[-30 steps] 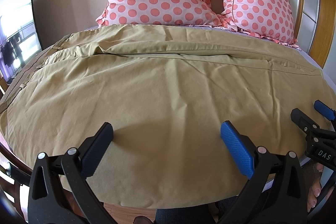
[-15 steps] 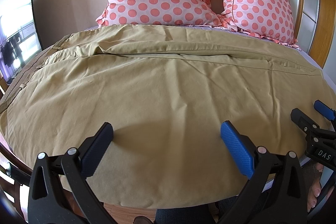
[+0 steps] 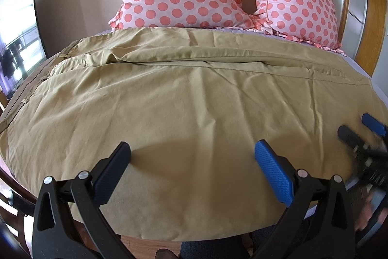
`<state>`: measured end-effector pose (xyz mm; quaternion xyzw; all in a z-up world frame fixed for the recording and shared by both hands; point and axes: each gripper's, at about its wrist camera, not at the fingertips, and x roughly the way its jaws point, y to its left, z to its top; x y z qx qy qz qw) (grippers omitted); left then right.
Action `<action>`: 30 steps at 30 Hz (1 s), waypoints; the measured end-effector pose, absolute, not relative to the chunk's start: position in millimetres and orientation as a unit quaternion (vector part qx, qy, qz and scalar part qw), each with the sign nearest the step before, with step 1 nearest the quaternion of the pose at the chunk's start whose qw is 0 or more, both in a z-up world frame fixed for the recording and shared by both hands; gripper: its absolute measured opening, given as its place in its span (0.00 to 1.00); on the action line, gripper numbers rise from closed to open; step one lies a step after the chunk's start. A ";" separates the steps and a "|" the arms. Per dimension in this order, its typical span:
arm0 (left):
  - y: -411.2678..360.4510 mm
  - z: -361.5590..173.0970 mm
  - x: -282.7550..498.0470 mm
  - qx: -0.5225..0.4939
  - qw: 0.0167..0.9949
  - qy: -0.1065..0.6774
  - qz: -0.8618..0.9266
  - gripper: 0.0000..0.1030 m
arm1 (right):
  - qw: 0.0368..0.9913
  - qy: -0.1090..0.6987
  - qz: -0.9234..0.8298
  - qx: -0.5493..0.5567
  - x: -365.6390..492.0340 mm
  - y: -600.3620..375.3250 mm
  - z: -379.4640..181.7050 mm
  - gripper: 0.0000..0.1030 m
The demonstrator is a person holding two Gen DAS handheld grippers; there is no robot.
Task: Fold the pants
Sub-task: 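Grasp the khaki pants hem with the right gripper and lift it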
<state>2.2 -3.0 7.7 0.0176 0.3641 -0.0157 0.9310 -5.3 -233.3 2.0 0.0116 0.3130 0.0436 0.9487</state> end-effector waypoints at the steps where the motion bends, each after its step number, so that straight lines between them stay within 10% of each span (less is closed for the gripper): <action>1: -1.6 8.3 4.2 0.017 0.930 0.367 -0.020 0.98 | 0.947 0.315 0.047 0.024 -1.6 -243.3 13.9 0.99; 9: 9.8 25.0 6.7 -0.005 0.940 0.339 -0.044 0.98 | 0.934 0.332 -0.109 0.071 123.5 -348.0 104.7 0.99; 13: 10.4 35.1 10.6 -0.006 0.946 0.317 -0.067 0.98 | 0.881 0.403 -0.193 0.153 230.4 -416.3 79.7 0.59; 24: 17.0 29.9 28.4 0.000 0.947 0.312 -0.077 0.98 | 0.793 0.458 -0.351 0.195 345.0 -480.8 9.0 0.51; 30: 20.3 28.4 29.4 -0.018 0.945 0.315 -0.081 0.98 | 0.824 0.403 -0.332 0.220 316.0 -505.8 -1.6 0.10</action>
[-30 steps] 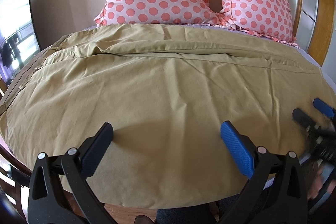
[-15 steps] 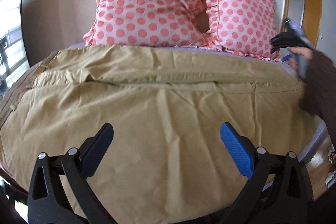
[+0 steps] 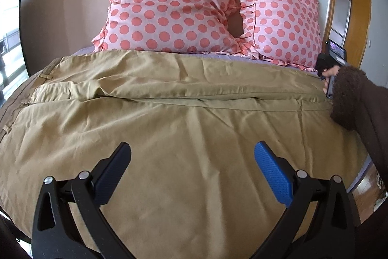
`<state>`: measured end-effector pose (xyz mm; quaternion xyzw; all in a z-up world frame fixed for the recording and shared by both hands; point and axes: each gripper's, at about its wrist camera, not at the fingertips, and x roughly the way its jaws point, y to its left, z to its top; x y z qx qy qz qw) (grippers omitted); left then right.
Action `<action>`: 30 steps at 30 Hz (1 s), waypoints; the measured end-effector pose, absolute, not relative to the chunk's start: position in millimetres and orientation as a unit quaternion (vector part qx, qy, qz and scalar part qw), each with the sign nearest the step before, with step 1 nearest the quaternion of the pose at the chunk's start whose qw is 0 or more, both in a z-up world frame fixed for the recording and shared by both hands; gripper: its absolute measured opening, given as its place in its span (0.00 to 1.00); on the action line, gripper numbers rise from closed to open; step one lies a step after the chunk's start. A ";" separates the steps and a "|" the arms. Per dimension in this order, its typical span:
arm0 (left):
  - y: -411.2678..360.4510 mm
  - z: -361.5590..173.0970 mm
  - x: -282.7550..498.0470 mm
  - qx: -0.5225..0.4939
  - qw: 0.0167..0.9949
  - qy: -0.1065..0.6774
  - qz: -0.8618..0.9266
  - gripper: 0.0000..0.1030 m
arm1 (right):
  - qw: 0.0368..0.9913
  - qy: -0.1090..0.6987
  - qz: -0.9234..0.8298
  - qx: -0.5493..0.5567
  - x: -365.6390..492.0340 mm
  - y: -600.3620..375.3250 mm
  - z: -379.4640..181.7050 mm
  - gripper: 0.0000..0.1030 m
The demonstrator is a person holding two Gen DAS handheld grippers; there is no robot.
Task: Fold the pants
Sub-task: 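Grasp the khaki pants hem with the right gripper and lift it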
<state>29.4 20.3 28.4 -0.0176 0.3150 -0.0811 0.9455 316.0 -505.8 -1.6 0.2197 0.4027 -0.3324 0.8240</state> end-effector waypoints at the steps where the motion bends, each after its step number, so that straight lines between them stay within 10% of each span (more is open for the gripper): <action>1: 21.6 29.3 29.3 -0.023 0.945 0.317 -0.079 0.98 | 0.828 0.395 -0.321 0.235 313.3 -512.7 -3.4 0.07; 12: 71.0 62.8 11.0 -0.102 0.955 0.265 -0.082 0.98 | 0.886 0.189 -0.080 0.416 113.1 -537.1 43.5 0.03; 21: 117.8 108.0 55.8 -0.159 0.953 0.238 -0.097 0.98 | 0.828 0.262 -0.077 0.489 3.9 -517.8 -33.5 0.05; 27: 151.1 108.0 111.6 -0.204 0.933 0.289 -0.059 0.98 | 0.823 0.265 -0.073 0.497 -0.2 -516.7 -30.1 0.37; 28: 155.9 106.1 119.3 -0.207 0.931 0.296 -0.052 0.98 | 0.823 0.265 -0.076 0.497 4.4 -516.3 -29.4 0.37; 30: 166.5 100.7 146.6 -0.220 0.922 0.316 -0.040 0.98 | 0.827 0.260 -0.078 0.492 8.3 -518.2 -30.1 0.01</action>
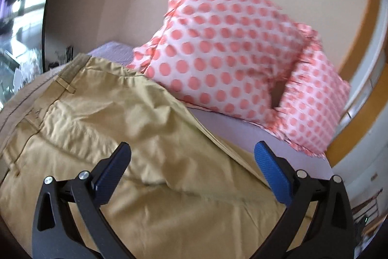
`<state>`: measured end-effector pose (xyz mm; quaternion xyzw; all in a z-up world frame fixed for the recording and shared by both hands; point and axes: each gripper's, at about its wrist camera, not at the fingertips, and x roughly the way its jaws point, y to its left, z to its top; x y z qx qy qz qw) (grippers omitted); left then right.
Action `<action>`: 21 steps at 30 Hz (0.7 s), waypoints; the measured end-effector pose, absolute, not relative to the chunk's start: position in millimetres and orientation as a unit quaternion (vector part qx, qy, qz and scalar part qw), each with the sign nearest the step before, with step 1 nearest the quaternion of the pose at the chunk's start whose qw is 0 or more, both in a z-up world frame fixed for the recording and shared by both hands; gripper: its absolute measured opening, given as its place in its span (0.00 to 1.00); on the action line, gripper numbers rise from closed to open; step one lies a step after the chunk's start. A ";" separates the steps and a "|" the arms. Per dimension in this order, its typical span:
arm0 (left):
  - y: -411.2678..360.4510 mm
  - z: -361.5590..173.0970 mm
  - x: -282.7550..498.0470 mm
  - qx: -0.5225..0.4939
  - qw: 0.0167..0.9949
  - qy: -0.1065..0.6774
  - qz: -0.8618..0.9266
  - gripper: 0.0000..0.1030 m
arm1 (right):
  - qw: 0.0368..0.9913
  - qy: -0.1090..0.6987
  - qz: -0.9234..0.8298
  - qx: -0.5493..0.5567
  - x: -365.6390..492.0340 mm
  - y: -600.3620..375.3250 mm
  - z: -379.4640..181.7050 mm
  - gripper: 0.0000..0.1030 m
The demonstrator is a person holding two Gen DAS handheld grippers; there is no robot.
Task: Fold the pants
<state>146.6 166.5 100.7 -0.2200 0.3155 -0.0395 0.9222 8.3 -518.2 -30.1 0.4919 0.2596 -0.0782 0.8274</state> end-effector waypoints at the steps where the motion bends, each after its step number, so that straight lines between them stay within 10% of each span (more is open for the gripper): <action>1: 170.4 97.1 157.4 -0.228 0.917 0.326 -0.034 0.98 | 0.829 0.250 -0.075 0.494 8.7 -521.3 -31.3 0.02; 10: 179.6 60.5 261.4 -0.263 0.877 0.402 0.015 0.79 | 0.848 0.181 -0.048 0.496 3.1 -535.0 -11.8 0.01; 14: 192.5 34.0 284.9 -0.303 0.850 0.431 0.017 0.04 | 0.847 0.180 -0.047 0.498 5.3 -535.5 -10.1 0.01; 21: 192.4 77.0 148.0 -0.266 0.905 0.331 -0.007 0.02 | 0.846 0.165 -0.064 0.502 -13.8 -545.3 -6.8 0.02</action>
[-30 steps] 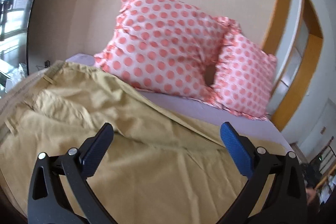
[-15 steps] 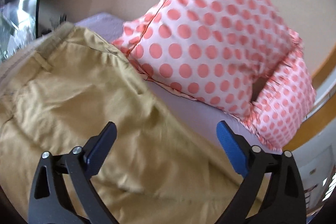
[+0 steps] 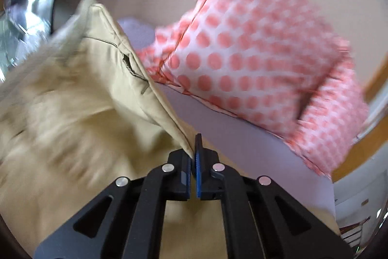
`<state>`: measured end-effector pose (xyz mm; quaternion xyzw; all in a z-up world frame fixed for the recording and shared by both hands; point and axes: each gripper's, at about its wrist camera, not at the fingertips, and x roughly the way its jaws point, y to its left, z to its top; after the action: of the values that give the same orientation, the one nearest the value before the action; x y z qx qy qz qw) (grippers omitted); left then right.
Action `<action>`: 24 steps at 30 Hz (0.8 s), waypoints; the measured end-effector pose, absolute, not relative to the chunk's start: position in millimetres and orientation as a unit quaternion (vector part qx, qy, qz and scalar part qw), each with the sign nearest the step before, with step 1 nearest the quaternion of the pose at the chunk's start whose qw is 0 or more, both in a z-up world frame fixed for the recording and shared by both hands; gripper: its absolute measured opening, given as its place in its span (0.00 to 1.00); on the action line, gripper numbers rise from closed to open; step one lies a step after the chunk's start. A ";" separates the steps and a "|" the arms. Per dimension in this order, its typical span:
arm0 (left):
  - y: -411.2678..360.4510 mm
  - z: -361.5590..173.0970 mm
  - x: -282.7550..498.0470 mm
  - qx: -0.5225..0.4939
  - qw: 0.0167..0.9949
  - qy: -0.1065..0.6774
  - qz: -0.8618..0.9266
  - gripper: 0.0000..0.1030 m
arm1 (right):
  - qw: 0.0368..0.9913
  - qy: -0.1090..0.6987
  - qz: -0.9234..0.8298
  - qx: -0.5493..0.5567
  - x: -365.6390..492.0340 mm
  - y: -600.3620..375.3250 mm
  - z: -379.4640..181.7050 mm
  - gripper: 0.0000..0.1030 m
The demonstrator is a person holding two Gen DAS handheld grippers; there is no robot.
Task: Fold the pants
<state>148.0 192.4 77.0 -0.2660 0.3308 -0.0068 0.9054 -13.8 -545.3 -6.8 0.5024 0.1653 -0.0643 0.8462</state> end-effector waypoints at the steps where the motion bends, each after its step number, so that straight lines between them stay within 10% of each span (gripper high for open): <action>1: 191.9 83.1 111.6 -0.261 0.913 0.312 -0.008 0.02 | 0.846 0.163 -0.074 0.502 -21.7 -549.1 -7.5 0.02; 12: 183.2 16.0 -63.5 -0.276 0.908 0.313 0.042 0.04 | 0.844 0.203 -0.134 0.478 -41.8 -554.1 -23.8 0.02; 13: 184.5 10.5 -65.1 -0.280 0.906 0.315 0.042 0.05 | 0.847 0.214 -0.147 0.465 -43.0 -552.8 -22.3 0.06; 16: 187.9 1.7 -74.4 -0.296 0.904 0.305 0.038 0.08 | 0.849 0.220 -0.178 0.447 -53.1 -552.5 -19.5 0.66; 24: 201.5 0.0 -108.8 -0.318 0.910 0.258 0.062 0.39 | 0.869 0.192 -0.213 0.403 -68.9 -548.9 -23.2 0.59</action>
<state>-108.8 201.5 0.0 -0.3183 0.2582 0.0624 0.9100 -68.9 -548.9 -23.2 0.4030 0.1919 -0.2132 0.8691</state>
